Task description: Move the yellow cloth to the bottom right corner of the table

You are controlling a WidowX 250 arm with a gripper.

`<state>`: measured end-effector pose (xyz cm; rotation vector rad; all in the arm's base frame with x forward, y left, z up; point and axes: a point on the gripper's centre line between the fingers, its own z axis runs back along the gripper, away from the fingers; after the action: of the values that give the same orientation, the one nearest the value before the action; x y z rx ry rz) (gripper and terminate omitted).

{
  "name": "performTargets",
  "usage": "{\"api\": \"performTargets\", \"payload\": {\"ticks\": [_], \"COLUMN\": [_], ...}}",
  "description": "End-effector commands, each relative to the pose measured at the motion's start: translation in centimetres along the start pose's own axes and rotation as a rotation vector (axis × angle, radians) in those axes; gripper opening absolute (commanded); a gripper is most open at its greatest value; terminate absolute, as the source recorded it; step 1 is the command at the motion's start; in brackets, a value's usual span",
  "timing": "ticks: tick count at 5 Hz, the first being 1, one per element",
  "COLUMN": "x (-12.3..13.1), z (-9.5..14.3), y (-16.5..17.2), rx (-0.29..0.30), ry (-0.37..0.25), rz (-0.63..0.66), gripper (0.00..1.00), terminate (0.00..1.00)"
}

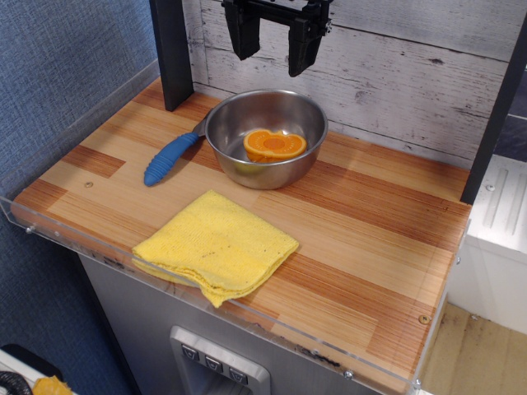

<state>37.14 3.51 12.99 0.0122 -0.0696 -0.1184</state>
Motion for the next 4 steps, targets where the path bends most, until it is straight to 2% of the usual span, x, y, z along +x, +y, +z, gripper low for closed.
{"api": "performTargets", "payload": {"ticks": [1,2,3,4], "x": [0.0,-3.0,-5.7,-7.8], "z": [0.0,-0.6,-1.7,-2.3], "y": [0.0,-0.3,-1.1,-1.6], "rx": [0.0,-0.018,-0.021,0.0], "ry": [0.0,-0.016,0.003,0.01], "rz": [0.0,-0.021,-0.031,-0.053], "gripper": [1.0,1.0,1.0,1.0], "terminate": [0.0,0.0,0.0,0.0]}}
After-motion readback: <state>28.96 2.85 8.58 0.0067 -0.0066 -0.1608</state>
